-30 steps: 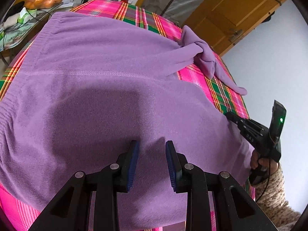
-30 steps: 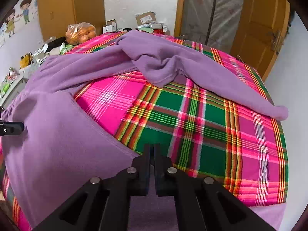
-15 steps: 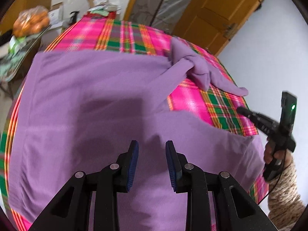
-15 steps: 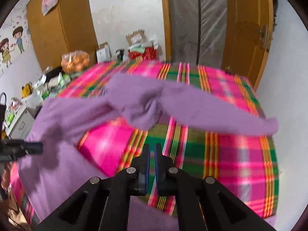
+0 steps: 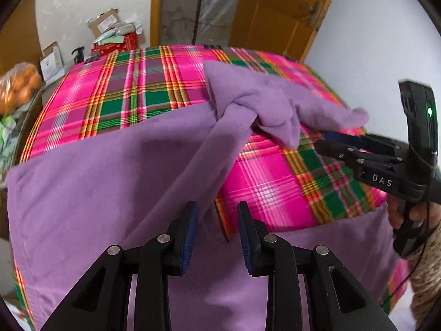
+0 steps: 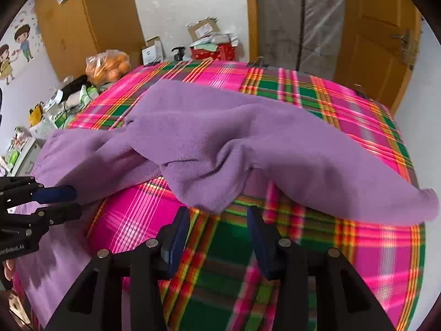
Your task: Fold clothes
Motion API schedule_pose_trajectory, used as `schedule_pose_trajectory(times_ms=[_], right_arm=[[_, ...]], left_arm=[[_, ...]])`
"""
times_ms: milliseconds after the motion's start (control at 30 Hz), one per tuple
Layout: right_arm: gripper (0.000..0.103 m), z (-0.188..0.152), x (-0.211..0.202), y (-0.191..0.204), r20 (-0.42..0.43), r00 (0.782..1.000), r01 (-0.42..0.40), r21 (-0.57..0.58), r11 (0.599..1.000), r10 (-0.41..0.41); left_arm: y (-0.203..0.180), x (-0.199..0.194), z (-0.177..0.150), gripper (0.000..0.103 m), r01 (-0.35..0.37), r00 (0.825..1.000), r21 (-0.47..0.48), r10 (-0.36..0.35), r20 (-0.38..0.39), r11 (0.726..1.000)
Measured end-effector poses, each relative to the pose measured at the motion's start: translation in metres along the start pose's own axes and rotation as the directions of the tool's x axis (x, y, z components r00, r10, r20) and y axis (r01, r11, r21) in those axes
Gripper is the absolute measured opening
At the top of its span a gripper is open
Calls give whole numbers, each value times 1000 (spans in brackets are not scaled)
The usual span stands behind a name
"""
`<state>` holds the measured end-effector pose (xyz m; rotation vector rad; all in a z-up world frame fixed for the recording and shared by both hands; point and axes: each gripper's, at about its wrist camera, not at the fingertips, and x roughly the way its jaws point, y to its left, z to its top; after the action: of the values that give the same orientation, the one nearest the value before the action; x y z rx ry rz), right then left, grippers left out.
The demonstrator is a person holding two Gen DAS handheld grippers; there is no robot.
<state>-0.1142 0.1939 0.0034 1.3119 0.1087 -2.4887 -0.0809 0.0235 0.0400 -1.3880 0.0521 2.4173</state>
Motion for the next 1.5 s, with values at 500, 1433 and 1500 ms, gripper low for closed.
schedule_pose_trajectory(times_ms=[500, 1433, 1500], right_arm=[[14, 19, 24, -9, 42, 997, -72, 85, 994, 69], [11, 33, -61, -48, 290, 957, -106, 268, 958, 24], [11, 33, -61, -50, 292, 956, -118, 282, 952, 32]], left_arm=[[-5, 33, 8, 30, -76, 996, 76, 79, -34, 994], [24, 8, 7, 29, 90, 996, -53, -90, 12, 995], [17, 8, 5, 30, 77, 997, -8, -76, 15, 997]])
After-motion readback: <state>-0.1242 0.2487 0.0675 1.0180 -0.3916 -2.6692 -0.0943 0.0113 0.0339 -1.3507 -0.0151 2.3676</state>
